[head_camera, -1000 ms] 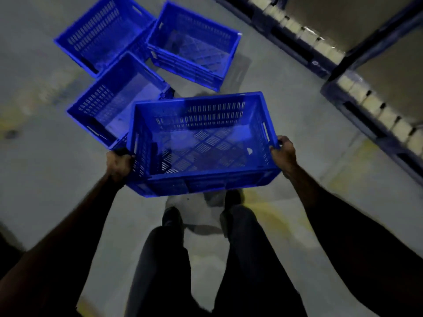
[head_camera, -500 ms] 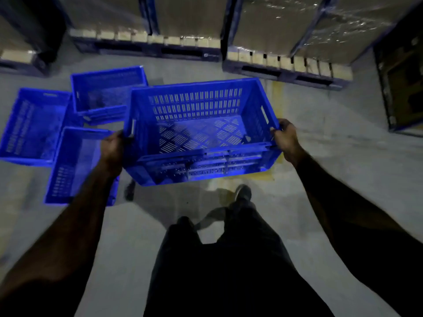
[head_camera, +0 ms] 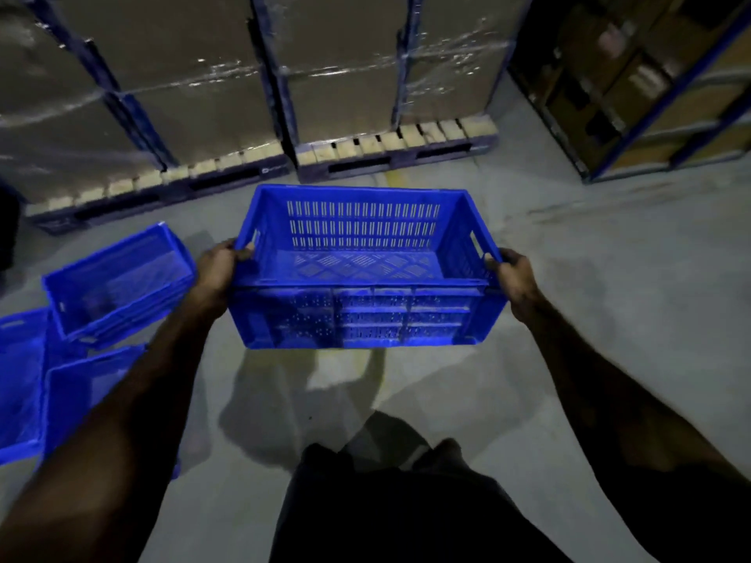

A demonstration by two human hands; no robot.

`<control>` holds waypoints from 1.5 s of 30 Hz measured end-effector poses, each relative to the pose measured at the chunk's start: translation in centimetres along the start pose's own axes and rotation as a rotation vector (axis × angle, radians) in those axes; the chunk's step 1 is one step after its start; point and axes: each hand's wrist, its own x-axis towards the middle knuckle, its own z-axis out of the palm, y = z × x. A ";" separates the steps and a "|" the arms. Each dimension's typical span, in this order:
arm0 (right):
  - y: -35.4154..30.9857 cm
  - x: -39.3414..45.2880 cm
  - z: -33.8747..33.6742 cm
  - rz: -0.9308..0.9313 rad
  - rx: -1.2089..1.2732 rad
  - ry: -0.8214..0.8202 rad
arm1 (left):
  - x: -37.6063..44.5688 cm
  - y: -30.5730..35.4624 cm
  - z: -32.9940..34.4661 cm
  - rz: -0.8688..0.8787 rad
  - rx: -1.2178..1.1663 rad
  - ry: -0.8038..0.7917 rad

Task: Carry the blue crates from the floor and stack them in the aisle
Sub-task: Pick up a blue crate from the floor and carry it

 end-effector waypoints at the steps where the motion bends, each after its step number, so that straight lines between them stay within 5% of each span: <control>1: 0.2 0.3 -1.7 0.008 0.031 0.012 | 0.0 0.8 2.2 -0.003 -0.005 -0.032; 11: 1.1 3.7 -19.6 0.020 0.332 0.171 | -0.1 5.3 22.4 -0.029 -0.025 -0.164; 20: 2.0 10.4 -32.3 0.061 0.361 0.264 | -1.9 8.2 39.6 -0.047 0.065 -0.250; 45: -5.8 41.2 -37.9 0.213 0.285 0.394 | 23.2 19.6 65.7 -0.127 0.122 -0.402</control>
